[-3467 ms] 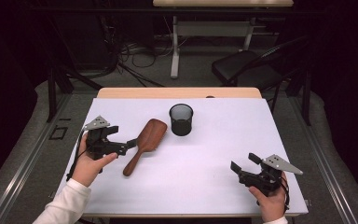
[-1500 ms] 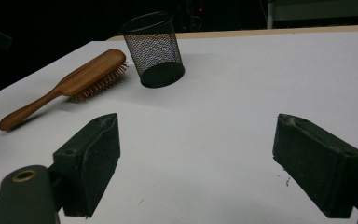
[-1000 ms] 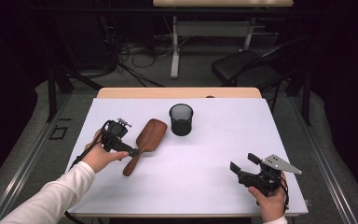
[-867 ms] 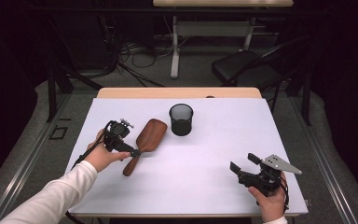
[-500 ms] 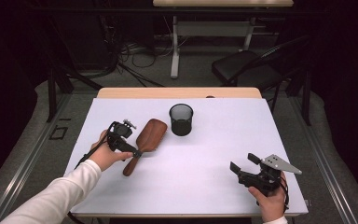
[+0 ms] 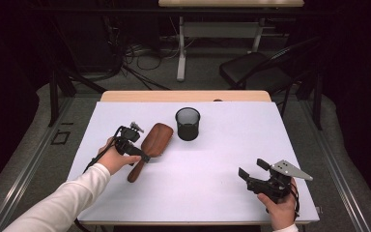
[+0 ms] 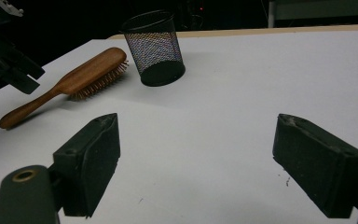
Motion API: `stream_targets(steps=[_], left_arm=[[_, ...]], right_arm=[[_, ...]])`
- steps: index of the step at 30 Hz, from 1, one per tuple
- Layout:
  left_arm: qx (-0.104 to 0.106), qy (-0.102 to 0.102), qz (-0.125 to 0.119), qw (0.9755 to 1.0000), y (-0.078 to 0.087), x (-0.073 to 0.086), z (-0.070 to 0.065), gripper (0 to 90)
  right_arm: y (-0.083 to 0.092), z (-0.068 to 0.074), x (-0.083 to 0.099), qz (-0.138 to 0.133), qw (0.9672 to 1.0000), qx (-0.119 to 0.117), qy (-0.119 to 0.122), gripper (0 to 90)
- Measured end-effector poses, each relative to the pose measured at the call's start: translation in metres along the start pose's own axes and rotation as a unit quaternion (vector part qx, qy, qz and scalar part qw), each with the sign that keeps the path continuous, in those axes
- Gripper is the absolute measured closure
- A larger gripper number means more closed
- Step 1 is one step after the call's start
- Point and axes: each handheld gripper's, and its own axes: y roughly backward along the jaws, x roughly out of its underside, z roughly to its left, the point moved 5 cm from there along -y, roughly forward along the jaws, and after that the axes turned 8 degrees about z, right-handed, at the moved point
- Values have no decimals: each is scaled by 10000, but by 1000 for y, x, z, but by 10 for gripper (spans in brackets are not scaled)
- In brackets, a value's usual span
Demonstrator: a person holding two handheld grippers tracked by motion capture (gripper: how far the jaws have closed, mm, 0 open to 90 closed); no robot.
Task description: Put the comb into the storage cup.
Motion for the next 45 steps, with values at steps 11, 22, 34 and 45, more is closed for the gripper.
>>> stream_targets(steps=[11,22,34,45], left_arm=[[-3,37,48,10000,-5,-2,-4,248],[3,29,164,9999,-8,-4,-6,373],[219,185,200,9994,-17,-4,-10,482],[191,289,205,9992,-20,-7,-8,489]], right_arm=[[0,0,0,-5,10000,1,10,145],[0,-1,0,-11,10000,7,35,145],[0,-1,0,-7,10000,7,46,145],[0,-1,0,-3,10000,5,46,145]])
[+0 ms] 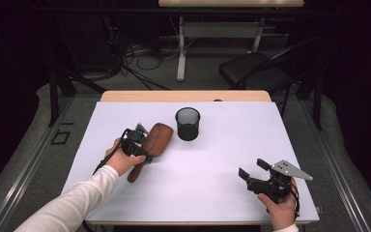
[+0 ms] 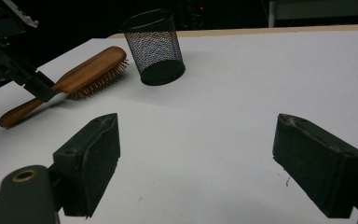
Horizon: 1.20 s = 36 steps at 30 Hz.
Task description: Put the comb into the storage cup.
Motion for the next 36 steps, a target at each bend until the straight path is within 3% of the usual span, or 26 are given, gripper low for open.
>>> stream_targets(steps=[4,15,21,36], left_arm=[[-3,92,87,9999,-2,1,-1,517],[-165,56,121,9998,-4,1,-1,598],[-134,253,164,9995,-4,1,-2,636],[-164,320,150,9992,-6,1,-1,702]], right_arm=[[0,0,0,22,10000,-1,3,145],[0,0,0,18,10000,-13,-2,146],[0,0,0,29,10000,-13,3,147],[-1,0,1,27,10000,-9,15,146]])
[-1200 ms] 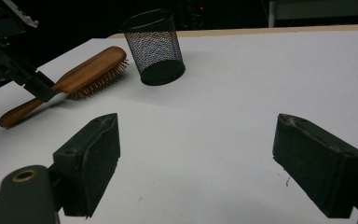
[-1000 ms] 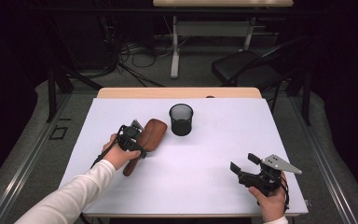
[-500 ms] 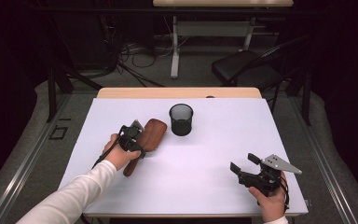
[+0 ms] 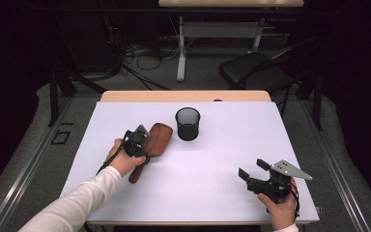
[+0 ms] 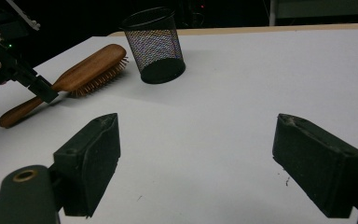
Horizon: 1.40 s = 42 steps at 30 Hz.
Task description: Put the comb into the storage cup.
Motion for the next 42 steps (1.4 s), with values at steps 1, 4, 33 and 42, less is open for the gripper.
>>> stream_targets(steps=[1,4,33,42], left_arm=[[13,23,2,10000,0,0,0,709],[15,23,9,10000,0,0,1,714],[187,75,-126,9997,-1,3,2,730],[273,45,-278,9992,-1,5,4,731]], right_arm=[[0,0,0,0,10000,-1,-1,146],[0,0,0,-8,10000,-7,-17,146],[0,0,0,30,10000,-6,-18,146],[-1,0,1,32,10000,-7,-28,146]])
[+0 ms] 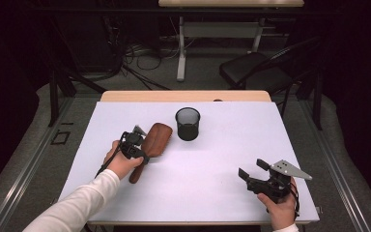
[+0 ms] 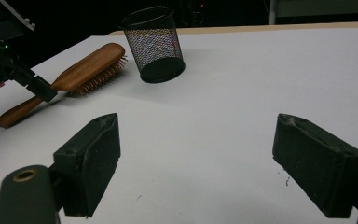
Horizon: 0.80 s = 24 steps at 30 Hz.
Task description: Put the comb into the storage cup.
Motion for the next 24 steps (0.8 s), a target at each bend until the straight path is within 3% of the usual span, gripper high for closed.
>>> stream_targets(steps=[24], left_arm=[[198,3,-330,9993,10,8,7,732]], right_arm=[[0,0,0,1,10000,14,2,147]])
